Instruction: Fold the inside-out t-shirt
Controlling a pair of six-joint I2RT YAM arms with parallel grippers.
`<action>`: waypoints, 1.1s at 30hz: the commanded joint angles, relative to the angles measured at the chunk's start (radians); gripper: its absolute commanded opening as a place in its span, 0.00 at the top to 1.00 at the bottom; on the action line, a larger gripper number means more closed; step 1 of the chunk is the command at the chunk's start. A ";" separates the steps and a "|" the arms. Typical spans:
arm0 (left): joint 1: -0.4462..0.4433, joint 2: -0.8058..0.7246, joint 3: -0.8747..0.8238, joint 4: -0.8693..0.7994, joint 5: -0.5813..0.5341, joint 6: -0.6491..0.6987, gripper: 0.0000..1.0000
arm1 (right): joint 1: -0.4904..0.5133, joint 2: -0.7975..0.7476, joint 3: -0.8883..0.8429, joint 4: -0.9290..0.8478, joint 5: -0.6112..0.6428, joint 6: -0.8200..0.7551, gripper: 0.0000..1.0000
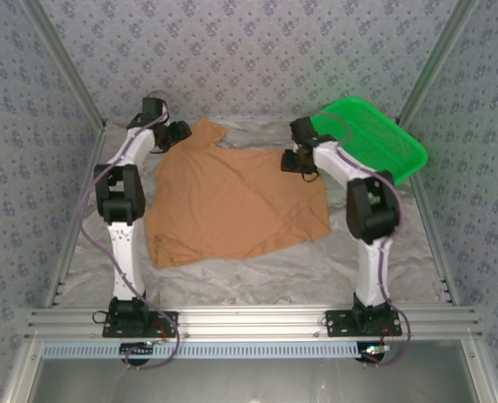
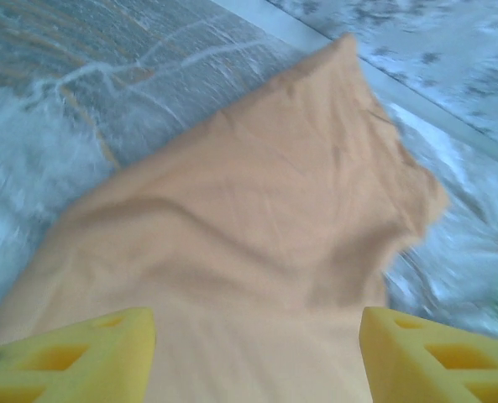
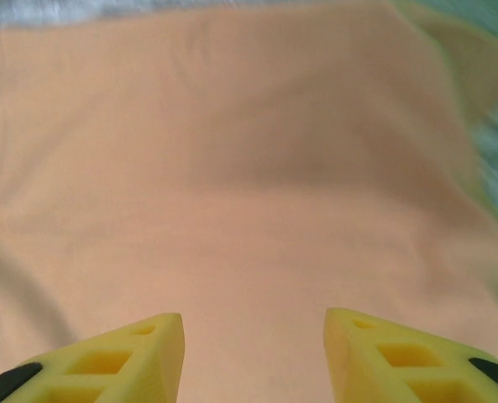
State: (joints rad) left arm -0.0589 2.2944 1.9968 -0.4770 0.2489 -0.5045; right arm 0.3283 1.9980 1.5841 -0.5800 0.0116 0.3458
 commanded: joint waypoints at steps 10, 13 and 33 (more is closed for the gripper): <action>-0.061 -0.628 -0.701 0.264 0.052 -0.103 0.35 | 0.038 -0.225 -0.360 0.012 0.082 0.123 0.55; -0.095 -0.679 -0.761 0.242 0.026 -0.088 0.35 | 0.047 -0.189 -0.353 0.032 0.083 0.147 0.57; -0.131 -0.836 -0.910 0.174 -0.020 -0.039 0.35 | 0.091 -0.194 -0.435 -0.004 0.173 0.197 0.67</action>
State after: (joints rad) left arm -0.1856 1.4899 1.0946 -0.2733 0.2424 -0.5678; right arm 0.4110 1.8290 1.1599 -0.5575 0.1444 0.5236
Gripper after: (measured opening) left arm 0.653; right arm 0.338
